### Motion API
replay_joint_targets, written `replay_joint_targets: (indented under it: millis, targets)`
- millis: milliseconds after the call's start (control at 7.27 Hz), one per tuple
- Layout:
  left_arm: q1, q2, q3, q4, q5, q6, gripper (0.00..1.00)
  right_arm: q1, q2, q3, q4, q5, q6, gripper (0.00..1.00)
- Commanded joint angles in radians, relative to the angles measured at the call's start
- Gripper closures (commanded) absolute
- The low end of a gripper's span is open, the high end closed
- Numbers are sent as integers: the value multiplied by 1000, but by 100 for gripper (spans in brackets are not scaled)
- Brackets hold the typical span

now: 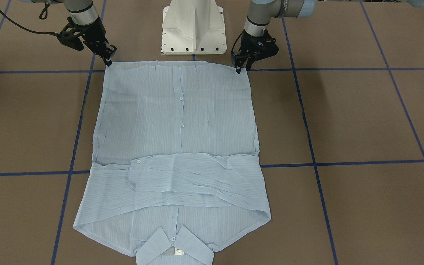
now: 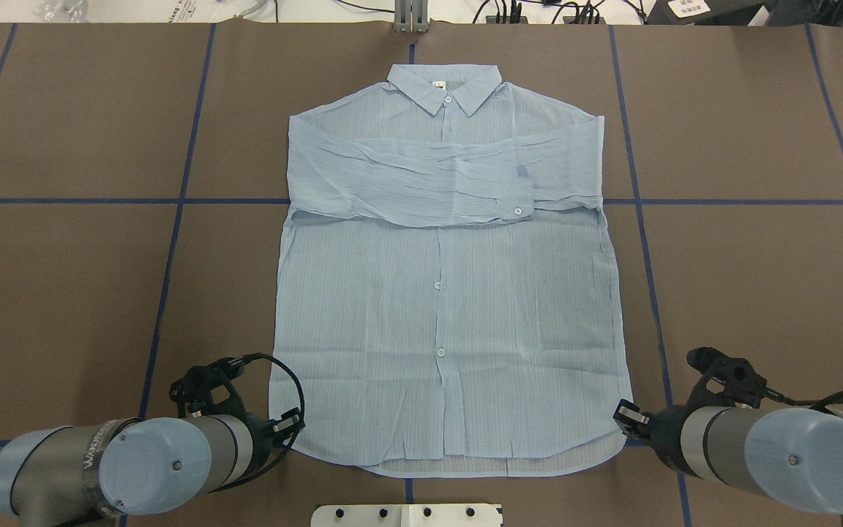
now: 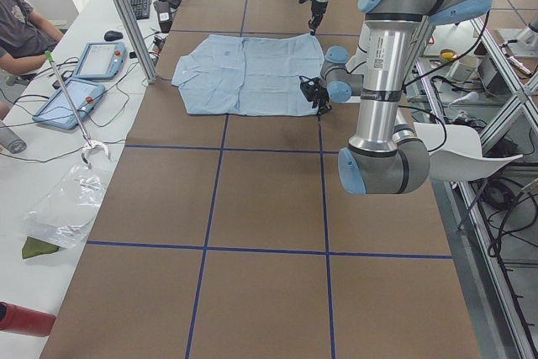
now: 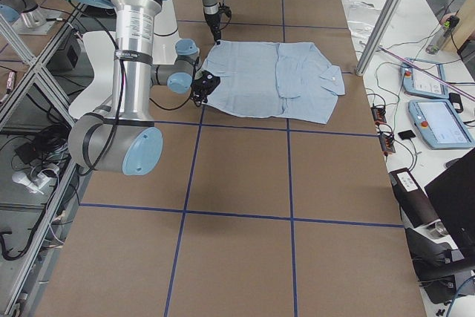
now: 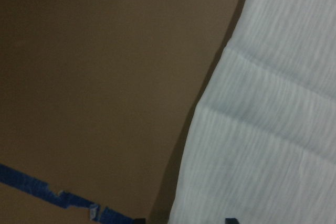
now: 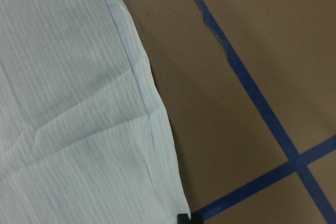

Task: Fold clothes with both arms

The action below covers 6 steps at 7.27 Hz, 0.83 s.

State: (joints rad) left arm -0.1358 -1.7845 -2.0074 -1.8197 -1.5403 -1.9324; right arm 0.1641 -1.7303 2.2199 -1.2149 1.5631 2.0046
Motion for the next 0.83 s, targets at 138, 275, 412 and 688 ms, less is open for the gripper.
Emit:
replay_joint_targets:
  millis: [138,275,412,688]
  targets:
    - [-5,0,-14,0,0,-2,100,0,-5,0,0,0,-1,100]
    - [-8,16,-71,0,0,-8,100,2,-3,6,0,0,-1,100]
    - [16,61,-115,-1,3,-20,100,3,-6,27,0,2,-1,100]
    - [45,83,-170,-1,5,-78,100,2,-66,90,2,9,-3,100]
